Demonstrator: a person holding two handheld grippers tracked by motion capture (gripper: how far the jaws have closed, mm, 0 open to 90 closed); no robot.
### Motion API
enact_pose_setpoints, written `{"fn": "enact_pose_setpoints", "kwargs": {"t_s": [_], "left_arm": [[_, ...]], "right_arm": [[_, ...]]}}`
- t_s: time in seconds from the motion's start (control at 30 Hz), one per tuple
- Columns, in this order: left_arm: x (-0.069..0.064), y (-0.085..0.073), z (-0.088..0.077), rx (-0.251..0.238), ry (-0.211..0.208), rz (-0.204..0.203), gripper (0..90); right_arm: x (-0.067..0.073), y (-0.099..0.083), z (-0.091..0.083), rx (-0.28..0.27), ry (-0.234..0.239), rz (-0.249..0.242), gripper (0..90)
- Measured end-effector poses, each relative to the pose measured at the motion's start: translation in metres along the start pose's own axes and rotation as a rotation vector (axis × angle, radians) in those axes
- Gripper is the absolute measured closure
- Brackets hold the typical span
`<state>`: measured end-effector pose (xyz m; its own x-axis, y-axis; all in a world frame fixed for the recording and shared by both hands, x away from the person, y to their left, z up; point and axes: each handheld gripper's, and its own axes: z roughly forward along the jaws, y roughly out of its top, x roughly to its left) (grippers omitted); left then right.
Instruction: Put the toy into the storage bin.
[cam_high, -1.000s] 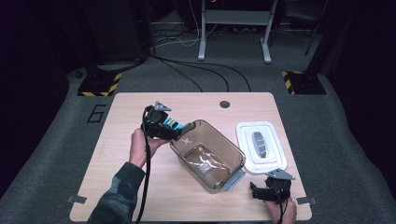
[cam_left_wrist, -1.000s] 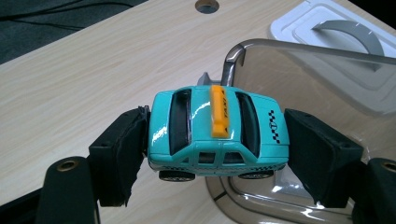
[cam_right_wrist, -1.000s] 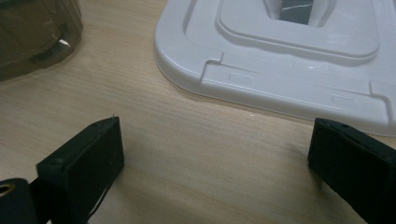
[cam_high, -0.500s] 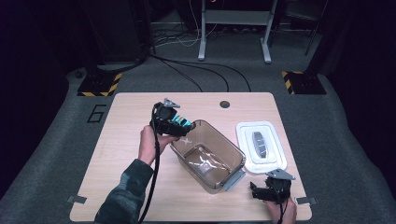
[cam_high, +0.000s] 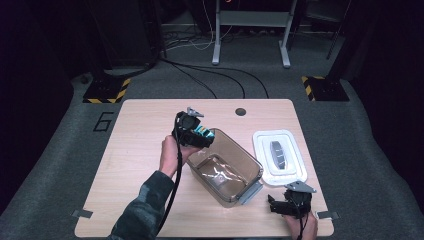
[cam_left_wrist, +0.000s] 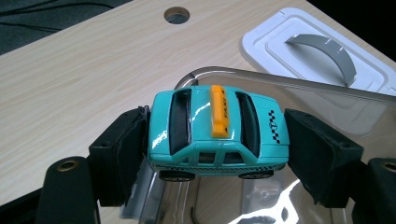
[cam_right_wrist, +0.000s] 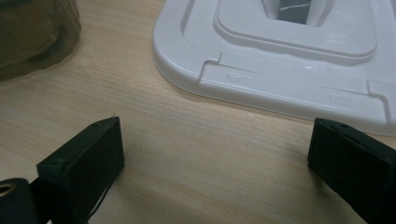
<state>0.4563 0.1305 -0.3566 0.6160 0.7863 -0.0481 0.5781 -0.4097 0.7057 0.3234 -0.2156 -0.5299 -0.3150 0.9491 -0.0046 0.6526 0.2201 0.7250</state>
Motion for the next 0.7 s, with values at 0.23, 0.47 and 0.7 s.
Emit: {"fn": "enact_pose_setpoints", "kwargs": {"t_s": [0.23,0.47,0.7], "left_arm": [[-0.008,-0.001,0.010,-0.013,-0.019,-0.020,24.4],[-0.013,-0.002,0.020,-0.013,-0.030,-0.024,24.3],[-0.015,-0.002,0.031,0.014,-0.044,-0.022,24.3]], "right_arm": [[0.000,0.000,0.000,0.000,-0.001,0.000,3.0],[0.000,0.000,0.000,0.000,-0.001,0.001,3.0],[0.000,0.000,0.000,-0.001,-0.002,0.000,3.1]]}}
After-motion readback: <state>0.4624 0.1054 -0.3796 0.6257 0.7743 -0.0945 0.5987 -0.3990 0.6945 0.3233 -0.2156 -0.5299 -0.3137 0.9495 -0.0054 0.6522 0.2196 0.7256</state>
